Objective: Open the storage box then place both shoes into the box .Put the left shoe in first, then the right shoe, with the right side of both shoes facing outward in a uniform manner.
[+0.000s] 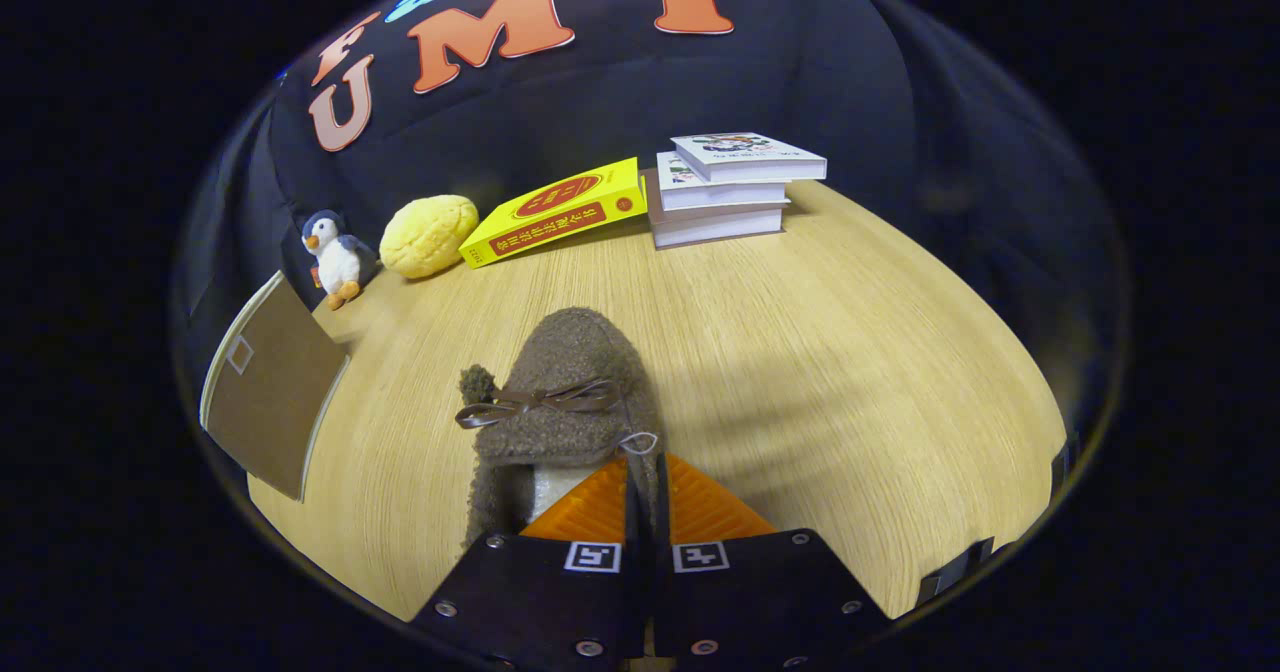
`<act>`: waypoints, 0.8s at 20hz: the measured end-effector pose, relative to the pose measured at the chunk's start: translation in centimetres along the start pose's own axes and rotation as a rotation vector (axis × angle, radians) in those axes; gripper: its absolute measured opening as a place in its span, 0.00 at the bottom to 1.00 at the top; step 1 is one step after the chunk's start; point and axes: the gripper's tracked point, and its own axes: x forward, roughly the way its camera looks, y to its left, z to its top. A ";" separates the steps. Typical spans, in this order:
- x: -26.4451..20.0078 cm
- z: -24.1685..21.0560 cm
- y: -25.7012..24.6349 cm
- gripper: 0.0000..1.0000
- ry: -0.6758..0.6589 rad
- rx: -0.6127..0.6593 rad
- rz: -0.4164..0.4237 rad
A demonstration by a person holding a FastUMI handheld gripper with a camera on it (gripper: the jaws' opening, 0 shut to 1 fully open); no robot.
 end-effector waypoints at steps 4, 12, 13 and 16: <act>-2.0 1.1 -0.3 0.02 0.000 0.041 -0.031; -8.3 4.8 5.7 0.02 -0.073 0.131 -0.111; -9.1 5.1 7.5 0.02 -0.079 0.151 -0.115; -11.0 5.9 14.6 0.02 -0.088 0.197 -0.088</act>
